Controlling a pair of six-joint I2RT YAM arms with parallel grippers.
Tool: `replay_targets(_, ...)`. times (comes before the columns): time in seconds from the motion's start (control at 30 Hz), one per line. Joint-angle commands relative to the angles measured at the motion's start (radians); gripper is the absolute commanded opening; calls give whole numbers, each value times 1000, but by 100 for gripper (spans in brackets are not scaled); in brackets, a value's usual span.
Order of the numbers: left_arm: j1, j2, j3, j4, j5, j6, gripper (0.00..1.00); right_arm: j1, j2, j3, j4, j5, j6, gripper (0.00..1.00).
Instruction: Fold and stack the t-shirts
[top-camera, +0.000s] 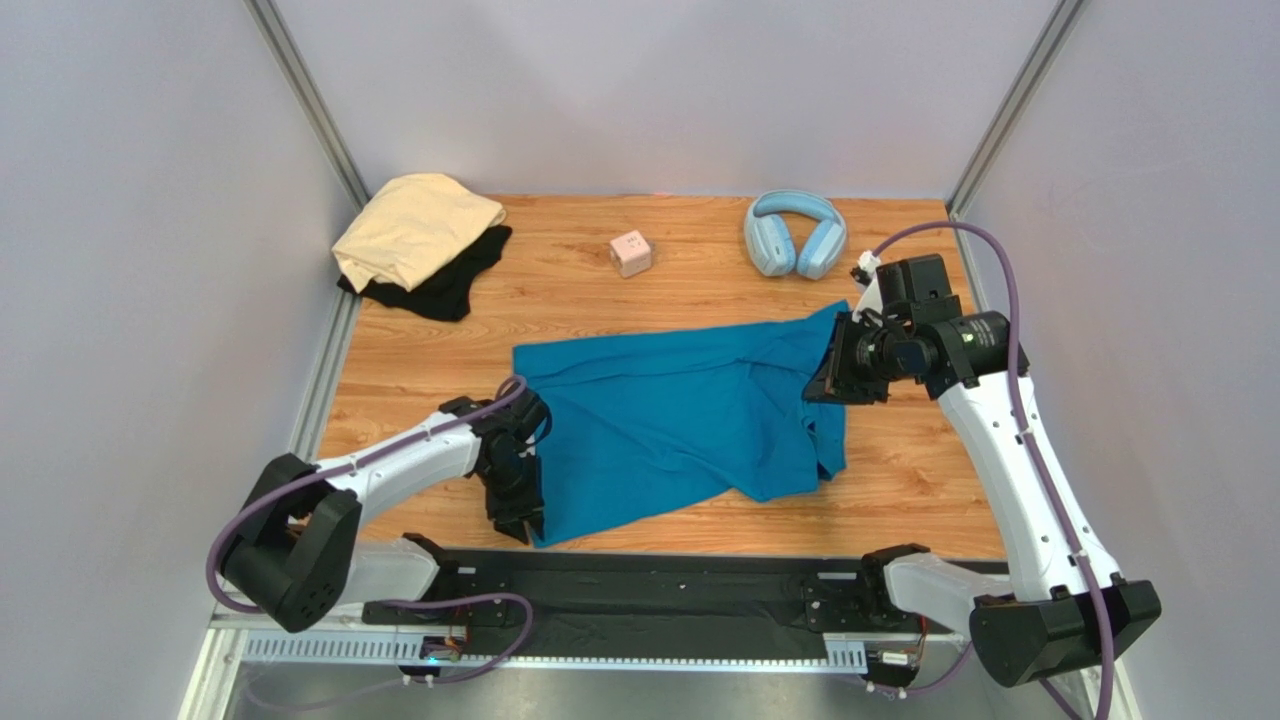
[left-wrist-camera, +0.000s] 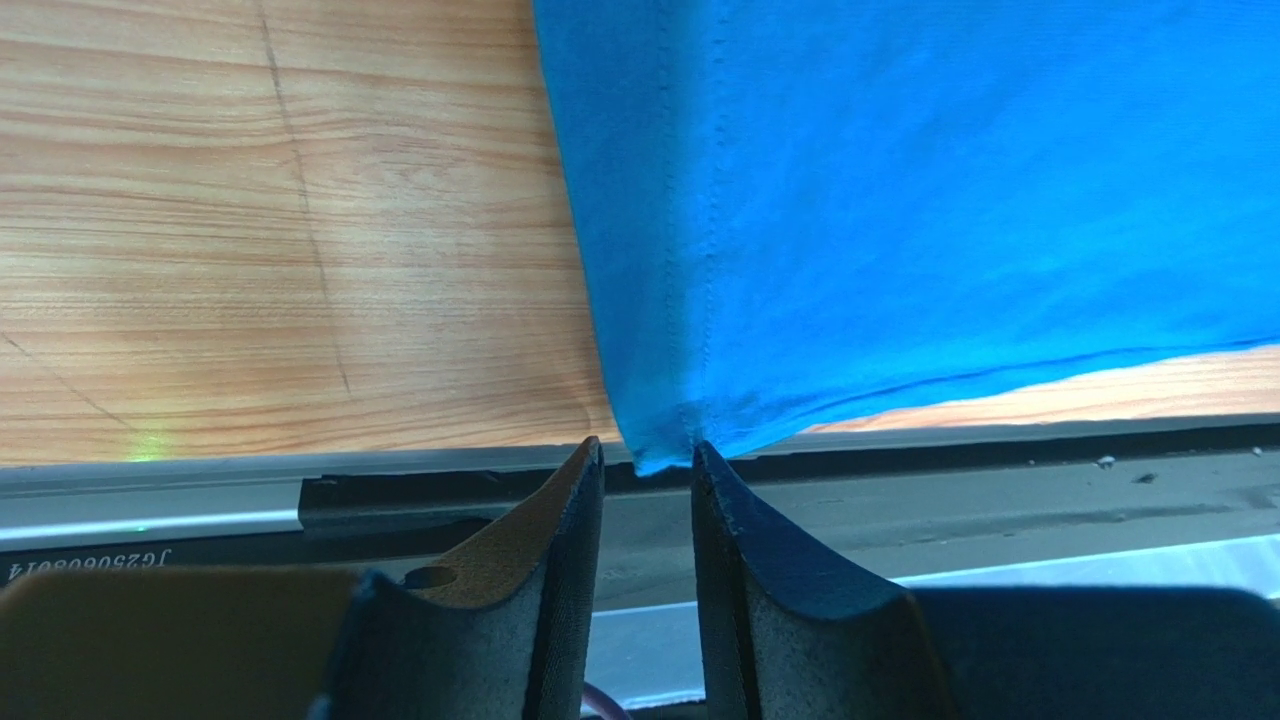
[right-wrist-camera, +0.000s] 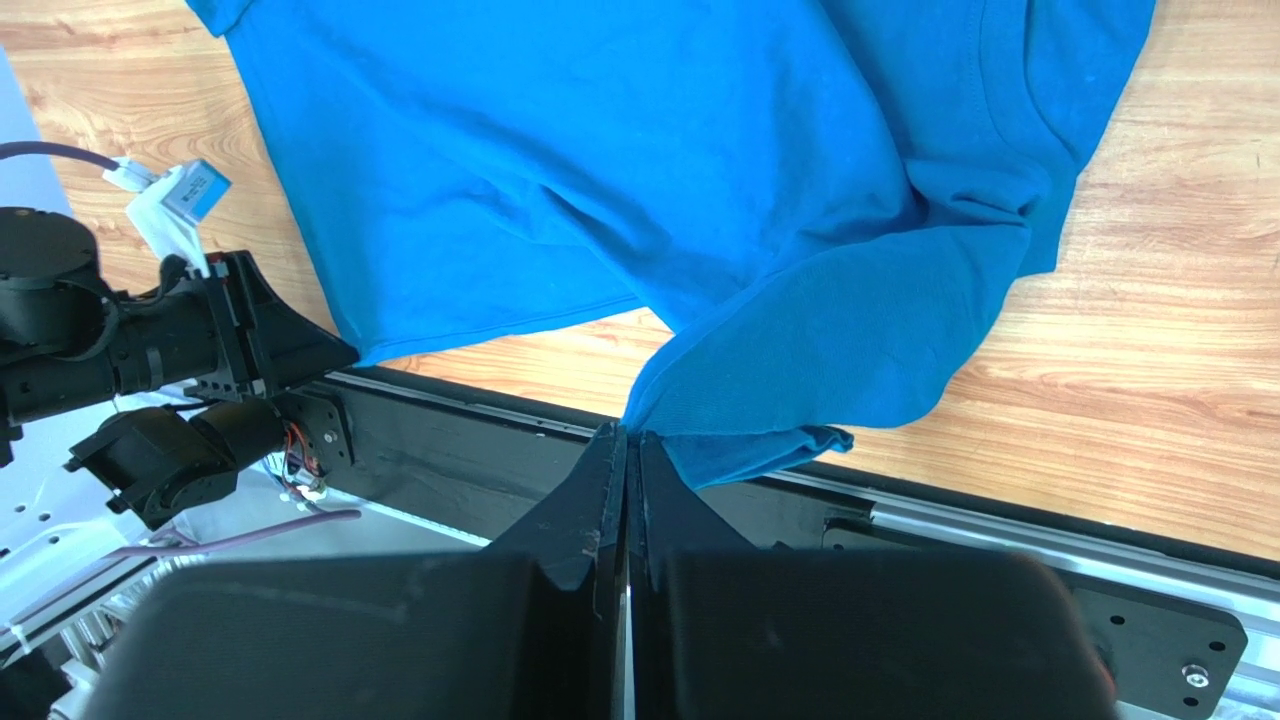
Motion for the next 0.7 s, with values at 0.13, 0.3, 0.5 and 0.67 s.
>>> replay_targets(0.13,-6,117,68,-20,17,10,32,-19,-12,84,14,-31,-15,0)
replay_targets(0.3,-20,184,118,-20,10,18,29,-27,-9,89,11,-47,-15,0)
replay_targets(0.5,-38,197,146,-20,0,12,9,-32,-17,58,19,-51,-12,0)
replay_targets(0.67,-42,166,160,-43,-16,12,0,-32,-12,41,33,-50,-11,0)
